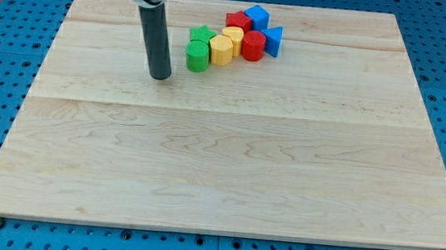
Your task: Point at the blue cube
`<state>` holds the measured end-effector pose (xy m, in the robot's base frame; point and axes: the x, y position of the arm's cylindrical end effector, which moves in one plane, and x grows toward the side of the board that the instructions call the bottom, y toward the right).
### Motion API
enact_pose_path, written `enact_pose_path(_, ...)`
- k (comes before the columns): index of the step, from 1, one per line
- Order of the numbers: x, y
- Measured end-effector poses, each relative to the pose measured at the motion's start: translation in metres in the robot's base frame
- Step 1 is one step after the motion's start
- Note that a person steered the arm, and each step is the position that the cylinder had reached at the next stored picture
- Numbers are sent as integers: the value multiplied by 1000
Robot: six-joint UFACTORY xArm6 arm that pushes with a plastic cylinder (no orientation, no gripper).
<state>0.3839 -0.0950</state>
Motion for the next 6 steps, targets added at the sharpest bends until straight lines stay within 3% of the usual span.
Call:
enact_pose_path(2, -13, 81)
enact_pose_path(3, -46, 128)
enact_pose_path(4, -56, 210)
enact_pose_path(5, -106, 249)
enact_pose_path(6, -136, 248)
